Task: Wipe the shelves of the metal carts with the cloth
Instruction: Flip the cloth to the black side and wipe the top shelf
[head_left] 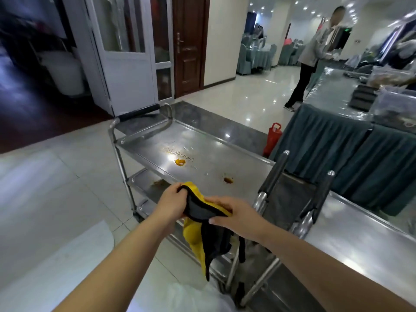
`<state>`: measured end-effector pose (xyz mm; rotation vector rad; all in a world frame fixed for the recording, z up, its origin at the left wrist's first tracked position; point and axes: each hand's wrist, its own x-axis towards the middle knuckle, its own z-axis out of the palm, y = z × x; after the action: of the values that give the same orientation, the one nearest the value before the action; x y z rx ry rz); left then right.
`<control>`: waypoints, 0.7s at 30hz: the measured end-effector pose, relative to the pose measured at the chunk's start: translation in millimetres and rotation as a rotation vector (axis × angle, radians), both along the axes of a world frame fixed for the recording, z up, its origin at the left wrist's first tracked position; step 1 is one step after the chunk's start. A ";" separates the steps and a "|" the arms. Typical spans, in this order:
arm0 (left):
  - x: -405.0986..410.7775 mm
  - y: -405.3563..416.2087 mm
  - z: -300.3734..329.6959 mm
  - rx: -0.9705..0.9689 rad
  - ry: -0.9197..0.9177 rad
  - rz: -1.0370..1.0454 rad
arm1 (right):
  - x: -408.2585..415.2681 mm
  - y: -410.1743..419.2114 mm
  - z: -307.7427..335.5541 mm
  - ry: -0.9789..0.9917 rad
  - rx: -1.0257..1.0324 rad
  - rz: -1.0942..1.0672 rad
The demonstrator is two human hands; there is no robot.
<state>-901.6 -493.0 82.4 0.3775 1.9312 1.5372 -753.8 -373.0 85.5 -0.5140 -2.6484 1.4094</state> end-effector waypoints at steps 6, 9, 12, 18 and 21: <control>-63.2 41.6 2.4 -0.138 0.024 -0.170 | -40.0 59.4 -3.7 -0.019 -0.013 -0.009; -95.1 46.6 -7.8 -0.239 0.158 -0.326 | -56.9 102.3 -5.6 -0.066 0.048 -0.017; -124.1 50.2 -16.5 -0.288 0.208 -0.483 | -73.8 139.1 -15.2 -0.136 0.095 0.003; -189.8 71.6 -31.1 -0.568 0.413 -0.797 | -112.3 184.0 -30.3 -0.207 0.169 -0.001; -224.1 82.1 -45.9 -0.568 0.385 -0.841 | -130.5 192.7 -34.3 -0.200 0.163 -0.027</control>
<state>-1125.7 -410.9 36.4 1.1022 1.9820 0.3745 -884.4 -180.3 51.3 -0.7026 -2.8670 1.1775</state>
